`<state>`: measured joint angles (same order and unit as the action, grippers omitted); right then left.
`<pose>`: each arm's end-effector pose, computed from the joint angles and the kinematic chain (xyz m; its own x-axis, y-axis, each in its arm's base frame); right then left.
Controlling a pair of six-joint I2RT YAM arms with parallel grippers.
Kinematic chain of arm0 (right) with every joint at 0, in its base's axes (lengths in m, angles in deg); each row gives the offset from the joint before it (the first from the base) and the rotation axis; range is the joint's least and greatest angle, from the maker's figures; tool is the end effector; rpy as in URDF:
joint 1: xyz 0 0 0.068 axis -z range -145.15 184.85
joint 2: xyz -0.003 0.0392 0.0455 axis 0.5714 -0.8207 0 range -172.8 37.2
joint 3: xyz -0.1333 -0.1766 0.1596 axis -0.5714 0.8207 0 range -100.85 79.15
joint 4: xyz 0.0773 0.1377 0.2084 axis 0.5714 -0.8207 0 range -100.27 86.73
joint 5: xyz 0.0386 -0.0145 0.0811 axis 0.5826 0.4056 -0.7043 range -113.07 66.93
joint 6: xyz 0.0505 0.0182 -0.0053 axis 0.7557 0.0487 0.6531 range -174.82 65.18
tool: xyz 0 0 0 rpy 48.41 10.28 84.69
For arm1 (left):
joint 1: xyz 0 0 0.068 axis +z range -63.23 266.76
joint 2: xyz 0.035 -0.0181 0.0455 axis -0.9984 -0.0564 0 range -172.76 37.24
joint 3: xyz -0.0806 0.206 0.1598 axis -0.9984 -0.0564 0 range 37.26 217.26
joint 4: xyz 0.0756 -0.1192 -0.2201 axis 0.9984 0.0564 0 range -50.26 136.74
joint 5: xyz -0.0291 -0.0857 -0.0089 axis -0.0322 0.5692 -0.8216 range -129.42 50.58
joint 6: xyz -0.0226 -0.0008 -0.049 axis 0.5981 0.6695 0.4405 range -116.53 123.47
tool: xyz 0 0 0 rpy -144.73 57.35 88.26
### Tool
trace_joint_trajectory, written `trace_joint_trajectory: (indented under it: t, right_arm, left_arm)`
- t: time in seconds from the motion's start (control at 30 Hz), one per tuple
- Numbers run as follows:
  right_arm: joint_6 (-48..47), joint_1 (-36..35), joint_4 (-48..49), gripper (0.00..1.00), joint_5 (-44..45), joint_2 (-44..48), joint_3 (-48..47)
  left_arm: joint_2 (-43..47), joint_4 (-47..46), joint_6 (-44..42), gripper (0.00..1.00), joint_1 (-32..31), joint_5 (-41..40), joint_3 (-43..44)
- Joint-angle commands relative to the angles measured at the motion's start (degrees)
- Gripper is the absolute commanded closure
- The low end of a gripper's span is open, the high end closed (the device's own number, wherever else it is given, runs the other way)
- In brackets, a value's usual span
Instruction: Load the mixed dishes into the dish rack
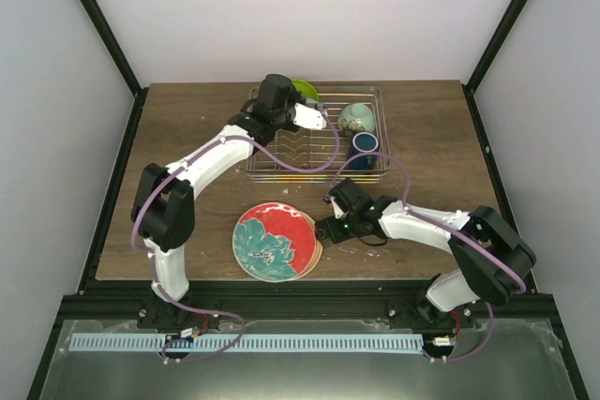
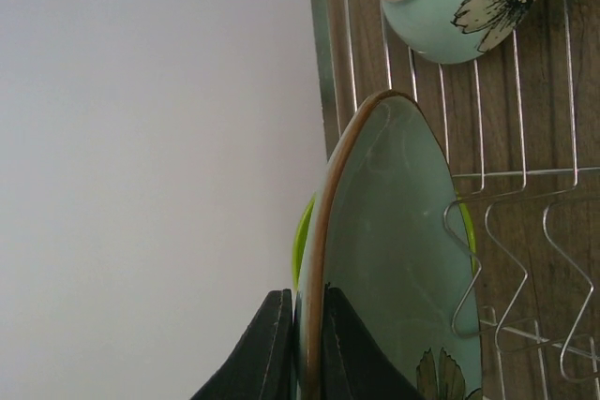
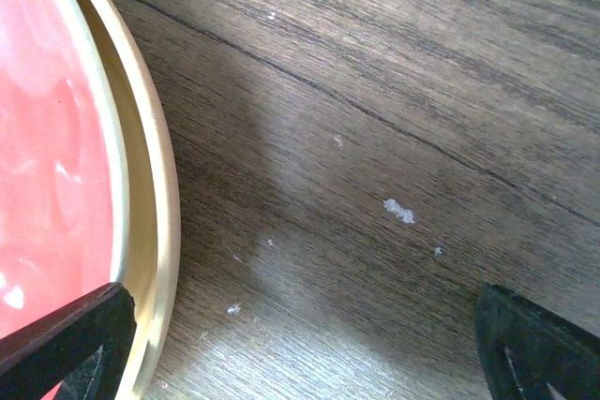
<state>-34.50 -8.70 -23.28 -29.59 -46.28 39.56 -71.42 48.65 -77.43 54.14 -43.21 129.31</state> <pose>0.1829 0.1795 0.1509 -0.8607 -0.3421 -0.3772 -0.4498 0.8578 0.2485 0.3848 -0.2436 0.3039 0.4242 0.8983 -0.1146 0.4354 -0.0913 0.8956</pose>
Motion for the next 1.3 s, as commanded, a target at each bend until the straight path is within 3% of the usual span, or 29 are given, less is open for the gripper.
trace_joint_trajectory:
  t: [0.0, 0.47, 0.53, 0.73, 0.87, 0.97, 1.27]
  right_arm:
    - [-0.1, 0.5, -0.9, 0.0, -1.4, -2.5, 1.0]
    - [-0.5, 0.5, 0.0, 0.0, -2.0, -3.5, 1.2]
    - [-0.5, 0.5, 0.0, 0.0, -2.1, -3.5, 1.2]
    - [-0.4, 0.5, 0.1, 0.0, -2.4, -3.6, 1.1]
    - [-0.4, 0.5, -0.2, 0.0, -2.2, -3.4, 1.1]
    - [-0.1, 0.5, -0.8, 0.0, -1.5, -3.1, 0.9]
    - [2.6, 0.5, -2.8, 0.0, 4.0, 4.3, 1.2]
  left_arm:
    - [-0.6, -8.2, 0.5, 1.0, 0.1, 0.2, -0.2]
    - [-5.2, -10.5, 1.7, 0.98, 0.0, -2.5, 0.4]
    - [-5.5, -10.6, 1.6, 0.88, 0.0, -3.0, 0.5]
    - [-5.2, -10.5, 2.9, 0.44, -0.1, -3.4, 0.4]
    - [-4.9, -10.9, 3.2, 0.23, -0.5, -4.1, 0.3]
    - [-3.9, -11.2, 4.1, 0.01, -0.7, -4.6, 0.1]
    - [4.4, -15.5, 18.0, 0.0, -0.9, -6.2, -0.3]
